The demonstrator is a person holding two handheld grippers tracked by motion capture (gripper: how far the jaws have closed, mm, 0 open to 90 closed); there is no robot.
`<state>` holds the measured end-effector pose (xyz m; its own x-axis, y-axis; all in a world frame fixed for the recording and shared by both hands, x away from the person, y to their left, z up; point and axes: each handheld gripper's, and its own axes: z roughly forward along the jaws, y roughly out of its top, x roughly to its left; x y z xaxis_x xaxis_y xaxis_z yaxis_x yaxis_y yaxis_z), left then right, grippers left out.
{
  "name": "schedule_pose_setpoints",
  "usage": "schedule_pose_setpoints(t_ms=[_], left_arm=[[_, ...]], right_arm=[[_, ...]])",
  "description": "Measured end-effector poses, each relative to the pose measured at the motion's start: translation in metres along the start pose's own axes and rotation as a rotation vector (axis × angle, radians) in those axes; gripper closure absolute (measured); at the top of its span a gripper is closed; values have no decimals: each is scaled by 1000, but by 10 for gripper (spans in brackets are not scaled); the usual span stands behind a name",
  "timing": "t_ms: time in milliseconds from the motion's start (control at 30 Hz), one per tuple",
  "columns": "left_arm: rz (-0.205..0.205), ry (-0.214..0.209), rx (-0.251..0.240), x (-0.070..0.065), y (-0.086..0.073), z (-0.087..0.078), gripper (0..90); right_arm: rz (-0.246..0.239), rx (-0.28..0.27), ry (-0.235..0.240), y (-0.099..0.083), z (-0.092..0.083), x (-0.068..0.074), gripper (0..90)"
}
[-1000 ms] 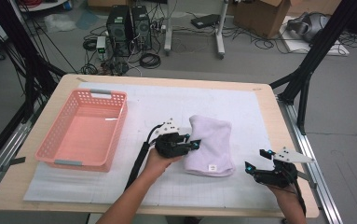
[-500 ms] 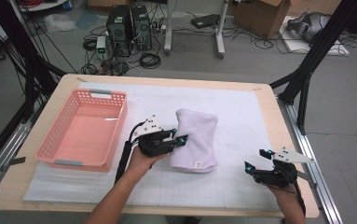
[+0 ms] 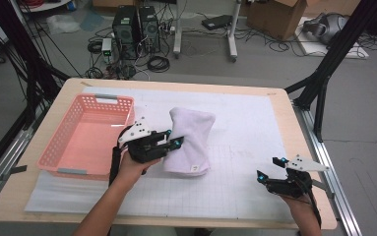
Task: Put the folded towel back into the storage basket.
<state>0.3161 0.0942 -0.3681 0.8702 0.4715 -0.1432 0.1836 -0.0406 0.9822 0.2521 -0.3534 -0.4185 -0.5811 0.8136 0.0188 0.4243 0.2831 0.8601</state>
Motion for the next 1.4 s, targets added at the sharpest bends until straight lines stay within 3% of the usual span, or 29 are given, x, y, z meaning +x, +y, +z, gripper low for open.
schedule_pose_setpoints(t_ms=[667,1000,1400], left_arm=[[31,13,-97,12,27,-44,722],[50,30,-111,24,44,-72,722],[28,48,-144,40,53,-100,722]], right_arm=[[-7,2,5,2,3,4,193],[-12,-1,9,4,3,5,193],[-6,-8,9,6,5,5,193]])
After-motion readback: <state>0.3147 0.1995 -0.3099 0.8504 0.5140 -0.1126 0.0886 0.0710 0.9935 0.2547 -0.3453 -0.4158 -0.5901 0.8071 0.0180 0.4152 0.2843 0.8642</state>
